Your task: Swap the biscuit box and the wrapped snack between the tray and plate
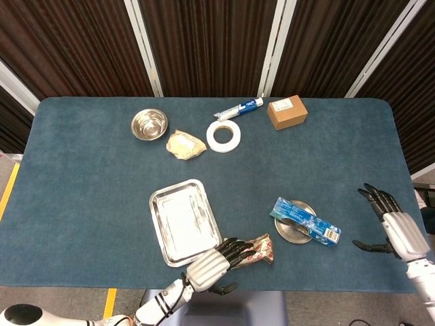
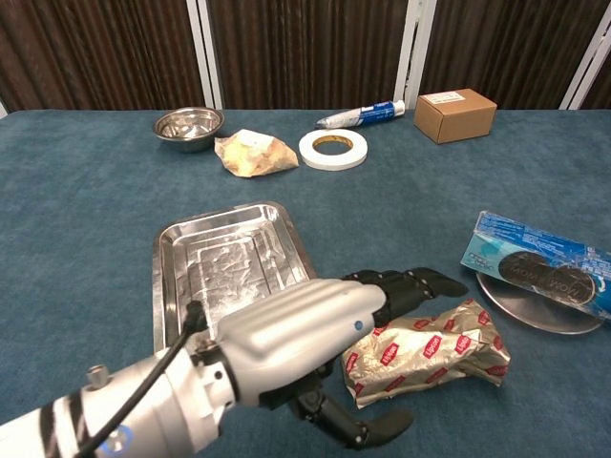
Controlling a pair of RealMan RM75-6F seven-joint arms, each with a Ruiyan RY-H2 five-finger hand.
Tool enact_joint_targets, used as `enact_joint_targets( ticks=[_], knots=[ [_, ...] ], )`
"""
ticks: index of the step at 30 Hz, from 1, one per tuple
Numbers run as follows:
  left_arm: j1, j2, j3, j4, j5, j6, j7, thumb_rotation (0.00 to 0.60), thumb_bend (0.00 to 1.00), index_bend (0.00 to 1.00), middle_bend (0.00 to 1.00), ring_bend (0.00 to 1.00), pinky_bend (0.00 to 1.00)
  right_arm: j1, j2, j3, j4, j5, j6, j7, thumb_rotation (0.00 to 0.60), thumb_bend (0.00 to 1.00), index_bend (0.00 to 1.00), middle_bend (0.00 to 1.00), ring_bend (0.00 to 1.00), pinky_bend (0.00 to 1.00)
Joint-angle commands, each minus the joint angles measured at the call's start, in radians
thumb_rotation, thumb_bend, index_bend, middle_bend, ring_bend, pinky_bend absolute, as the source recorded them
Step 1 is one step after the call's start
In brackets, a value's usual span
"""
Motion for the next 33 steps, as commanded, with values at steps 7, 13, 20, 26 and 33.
enact_joint_targets(
  ticks=[7,13,20,26,33],
  knots=[
    [-0.094,-0.130,-0.071,0.234,-0.040,-0.055,-0.059,0.600,0.38,0.00,0.00,0.00,0.03,-0.004,0.004,0.015,0.003,0.001,-0.023,0.000,0.600,0.19,0.00,0.00,0.00,0.06],
    [-0.133,-0.147,-0.083,0.296,-0.049,-0.074,-0.110,0.600,0.38,0.23,0.25,0.19,0.19,-0.005,-0.001,0.028,-0.001,0.011,-0.039,-0.016,0.600,0.19,0.00,0.00,0.00,0.06],
    [-0.156,-0.161,-0.079,0.340,-0.048,-0.066,-0.157,0.600,0.38,0.60,0.61,0.41,0.38,-0.002,-0.003,0.034,-0.003,0.011,-0.063,-0.024,0.600,0.19,0.00,0.00,0.00,0.06],
    [-0.161,-0.130,-0.086,0.320,-0.014,0.007,-0.192,0.600,0.41,0.69,0.71,0.50,0.49,-0.004,-0.005,0.038,-0.008,0.010,-0.072,-0.042,0.600,0.19,0.00,0.00,0.00,0.05],
    [-0.153,0.012,-0.118,0.155,-0.015,0.054,-0.075,0.600,0.41,0.70,0.72,0.53,0.54,-0.006,-0.009,0.042,-0.020,0.009,-0.081,-0.066,0.600,0.19,0.00,0.00,0.00,0.06]
  ],
)
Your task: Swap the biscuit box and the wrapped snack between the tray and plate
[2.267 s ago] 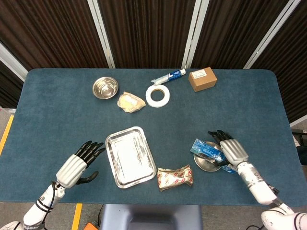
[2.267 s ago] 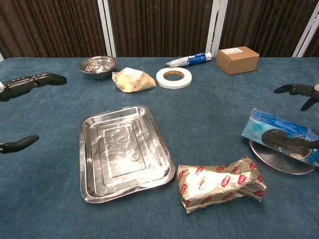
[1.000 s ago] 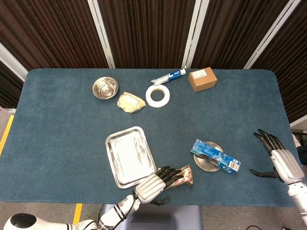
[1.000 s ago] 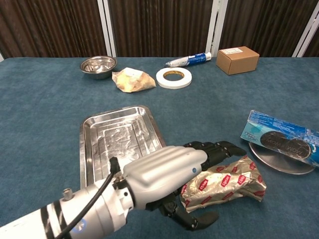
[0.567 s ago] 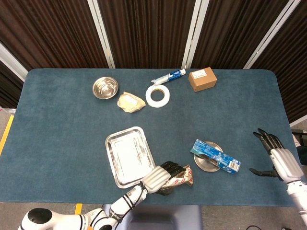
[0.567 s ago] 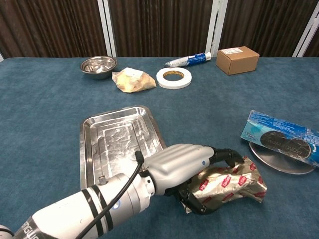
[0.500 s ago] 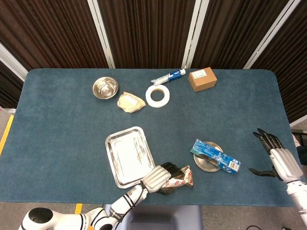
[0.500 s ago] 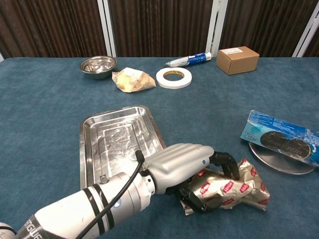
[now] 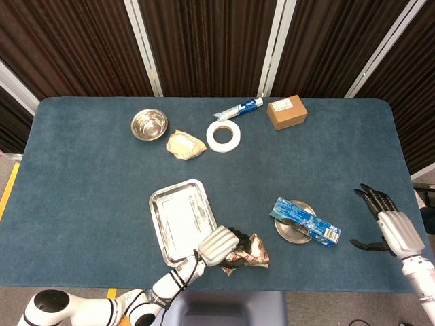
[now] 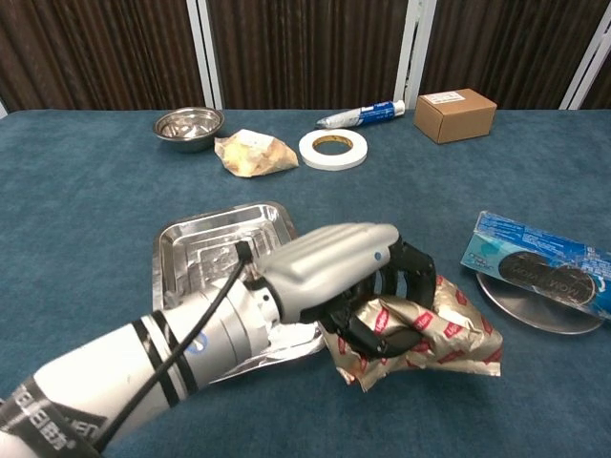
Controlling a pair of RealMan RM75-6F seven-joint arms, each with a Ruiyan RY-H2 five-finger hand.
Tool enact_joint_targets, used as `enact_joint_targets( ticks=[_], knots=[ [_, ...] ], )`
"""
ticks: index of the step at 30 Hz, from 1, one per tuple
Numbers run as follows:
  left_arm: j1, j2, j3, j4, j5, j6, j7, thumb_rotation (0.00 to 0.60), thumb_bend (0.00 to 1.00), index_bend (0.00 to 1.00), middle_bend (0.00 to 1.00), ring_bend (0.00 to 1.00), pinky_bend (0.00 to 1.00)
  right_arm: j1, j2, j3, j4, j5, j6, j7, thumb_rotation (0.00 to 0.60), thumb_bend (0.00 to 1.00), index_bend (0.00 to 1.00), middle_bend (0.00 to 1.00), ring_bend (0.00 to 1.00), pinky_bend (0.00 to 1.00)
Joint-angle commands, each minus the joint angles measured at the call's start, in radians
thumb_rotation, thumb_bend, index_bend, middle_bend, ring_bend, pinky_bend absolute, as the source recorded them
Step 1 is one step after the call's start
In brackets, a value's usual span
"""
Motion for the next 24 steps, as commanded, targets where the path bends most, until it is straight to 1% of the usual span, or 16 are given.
enact_joint_targets(
  ticks=[1,3,4,7,9,10,11,12,13,14,15,16,18,21,24],
  knots=[
    [0.011,0.114,-0.023,-0.088,0.003,0.040,0.081,0.600,0.41,0.70,0.71,0.53,0.54,-0.002,0.001,0.000,-0.004,-0.004,-0.001,-0.005,0.600,0.19,0.00,0.00,0.00,0.06],
    [0.028,0.176,-0.025,-0.085,0.002,0.065,0.101,0.600,0.41,0.69,0.71,0.53,0.54,-0.005,0.002,0.000,-0.007,-0.007,0.003,-0.007,0.600,0.19,0.00,0.00,0.00,0.06],
    [0.032,0.190,-0.023,-0.084,0.002,0.069,0.099,0.600,0.41,0.69,0.71,0.53,0.54,-0.006,0.003,0.000,-0.008,-0.008,0.005,-0.008,0.600,0.19,0.00,0.00,0.00,0.06],
    [0.074,0.258,-0.012,-0.031,-0.050,0.080,0.060,0.600,0.41,0.69,0.71,0.53,0.54,-0.014,0.003,0.000,-0.013,-0.015,0.017,-0.018,0.600,0.19,0.00,0.00,0.00,0.06],
    [0.099,0.280,0.005,0.001,-0.069,0.088,0.032,0.600,0.41,0.67,0.70,0.52,0.53,-0.018,-0.003,0.002,-0.018,-0.015,0.022,-0.037,0.600,0.19,0.00,0.00,0.00,0.06],
    [0.107,0.286,0.014,0.012,-0.074,0.088,0.023,0.600,0.41,0.64,0.68,0.50,0.51,-0.020,-0.005,0.002,-0.022,-0.014,0.023,-0.046,0.600,0.19,0.00,0.00,0.00,0.06],
    [0.115,0.294,0.027,0.024,-0.078,0.085,0.014,0.600,0.41,0.60,0.64,0.47,0.47,-0.021,-0.008,0.002,-0.026,-0.014,0.023,-0.057,0.600,0.19,0.00,0.00,0.00,0.06],
    [0.118,0.300,0.035,0.029,-0.078,0.082,0.008,0.600,0.41,0.54,0.57,0.42,0.42,-0.021,-0.010,0.002,-0.028,-0.014,0.021,-0.066,0.600,0.19,0.00,0.00,0.00,0.06],
    [0.121,0.308,0.044,0.032,-0.080,0.075,0.003,0.600,0.41,0.42,0.44,0.33,0.34,-0.021,-0.012,0.002,-0.031,-0.014,0.020,-0.074,0.600,0.19,0.00,0.00,0.00,0.06],
    [0.122,0.317,0.051,0.030,-0.081,0.068,0.000,0.600,0.41,0.34,0.34,0.26,0.28,-0.022,-0.015,0.002,-0.034,-0.014,0.019,-0.083,0.600,0.19,0.00,0.00,0.00,0.06],
    [0.124,0.328,0.057,0.022,-0.082,0.064,-0.003,0.600,0.41,0.20,0.17,0.14,0.19,-0.022,-0.019,0.003,-0.037,-0.012,0.016,-0.096,0.600,0.19,0.00,0.00,0.00,0.06],
    [0.126,0.335,0.058,0.016,-0.082,0.067,-0.004,0.600,0.41,0.09,0.07,0.06,0.13,-0.022,-0.022,0.003,-0.039,-0.011,0.014,-0.107,0.600,0.19,0.00,0.00,0.00,0.06],
    [0.133,0.348,0.058,-0.007,-0.075,0.090,-0.007,0.600,0.39,0.01,0.00,0.00,0.07,-0.021,-0.029,0.003,-0.044,-0.009,0.008,-0.129,0.600,0.19,0.00,0.00,0.00,0.06],
    [0.146,0.360,0.050,-0.041,-0.052,0.150,-0.017,0.600,0.38,0.00,0.00,0.00,0.02,-0.020,-0.037,0.002,-0.051,-0.010,0.002,-0.156,0.600,0.19,0.00,0.00,0.00,0.06],
    [0.155,0.391,0.055,-0.092,-0.032,0.181,-0.007,0.600,0.38,0.00,0.00,0.00,0.00,-0.023,-0.042,0.000,-0.055,-0.012,0.001,-0.178,0.600,0.19,0.00,0.00,0.00,0.06]
  ],
)
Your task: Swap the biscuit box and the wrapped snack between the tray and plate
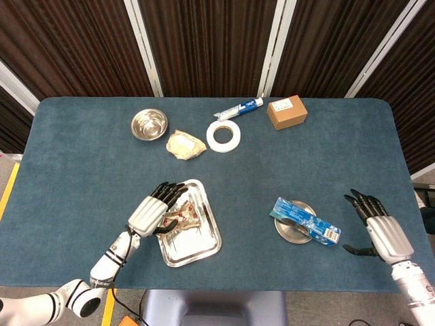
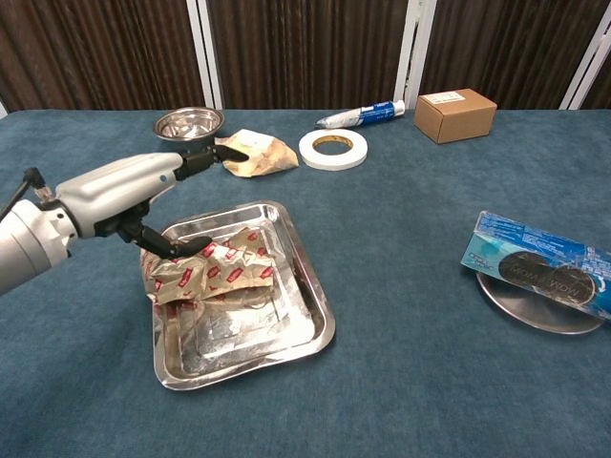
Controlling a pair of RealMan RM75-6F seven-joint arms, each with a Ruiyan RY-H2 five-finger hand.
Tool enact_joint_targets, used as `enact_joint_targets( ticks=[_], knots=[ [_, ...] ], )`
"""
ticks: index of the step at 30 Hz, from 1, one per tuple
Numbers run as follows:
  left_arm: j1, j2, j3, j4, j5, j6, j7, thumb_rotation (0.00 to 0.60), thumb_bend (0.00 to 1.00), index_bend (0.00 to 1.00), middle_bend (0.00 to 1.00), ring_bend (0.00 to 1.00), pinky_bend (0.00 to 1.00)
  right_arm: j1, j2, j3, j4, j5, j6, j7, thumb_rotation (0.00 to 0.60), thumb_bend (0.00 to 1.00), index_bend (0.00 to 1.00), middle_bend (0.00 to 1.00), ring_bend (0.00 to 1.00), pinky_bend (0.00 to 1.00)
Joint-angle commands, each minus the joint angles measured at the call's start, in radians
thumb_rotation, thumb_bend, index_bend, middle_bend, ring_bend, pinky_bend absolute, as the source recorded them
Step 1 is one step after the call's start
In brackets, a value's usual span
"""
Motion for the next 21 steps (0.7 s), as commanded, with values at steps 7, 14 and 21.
enact_joint_targets(
  ticks=[7,14,21],
  knots=[
    [0.087,0.193,0.065,-0.186,0.068,0.119,0.070,0.600,0.37,0.00,0.00,0.00,0.00,-0.031,-0.015,-0.010,-0.021,-0.022,0.046,-0.092,0.600,0.19,0.00,0.00,0.00,0.06],
    [0.458,0.341,0.195,-0.139,0.073,0.564,0.017,0.600,0.42,0.00,0.00,0.00,0.00,-0.135,-0.087,-0.056,-0.020,-0.123,0.207,-0.291,0.600,0.19,0.00,0.00,0.00,0.03],
    [0.511,0.366,0.203,-0.049,0.104,0.608,-0.048,0.600,0.44,0.00,0.00,0.00,0.00,-0.158,-0.134,-0.048,-0.004,-0.144,0.239,-0.351,0.600,0.19,0.00,0.00,0.00,0.02]
  ],
)
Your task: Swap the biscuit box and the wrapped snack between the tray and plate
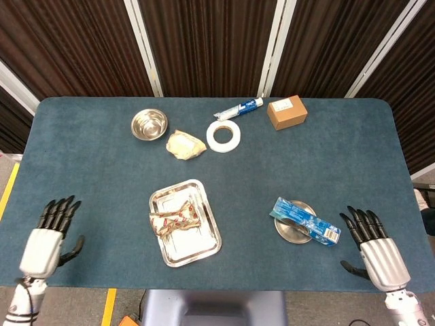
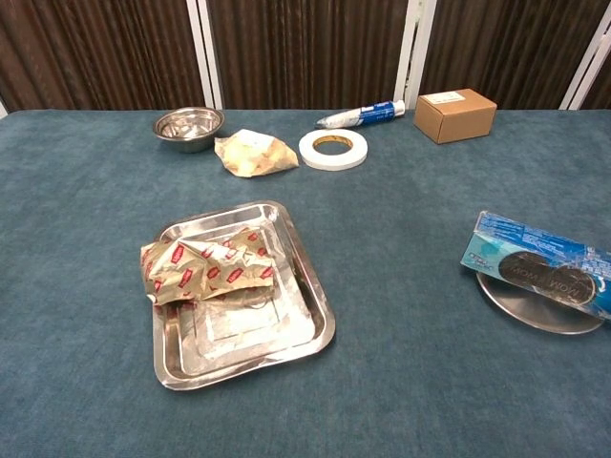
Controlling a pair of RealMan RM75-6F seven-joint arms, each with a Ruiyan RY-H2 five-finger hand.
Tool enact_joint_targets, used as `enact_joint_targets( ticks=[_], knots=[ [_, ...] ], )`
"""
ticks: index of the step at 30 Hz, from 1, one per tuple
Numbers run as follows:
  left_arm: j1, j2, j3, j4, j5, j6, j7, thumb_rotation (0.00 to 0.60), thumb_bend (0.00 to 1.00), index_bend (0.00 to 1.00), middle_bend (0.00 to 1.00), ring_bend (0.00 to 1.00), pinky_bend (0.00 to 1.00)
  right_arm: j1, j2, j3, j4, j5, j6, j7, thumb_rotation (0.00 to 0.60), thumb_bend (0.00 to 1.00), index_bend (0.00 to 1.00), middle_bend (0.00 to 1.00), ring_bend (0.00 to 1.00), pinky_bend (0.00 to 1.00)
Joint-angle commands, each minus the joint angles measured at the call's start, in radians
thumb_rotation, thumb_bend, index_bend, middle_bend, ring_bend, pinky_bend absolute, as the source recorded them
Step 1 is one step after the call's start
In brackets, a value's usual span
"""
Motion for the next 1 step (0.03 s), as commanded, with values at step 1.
enact_joint_targets(
  ticks=[1],
  knots=[
    [0.046,0.047,0.019,0.053,0.013,0.017,-0.075,0.600,0.44,0.00,0.00,0.00,0.00,-0.005,-0.010,0.007,0.005,0.014,-0.004,-0.012,0.600,0.19,0.00,0.00,0.00,0.02]
  ],
)
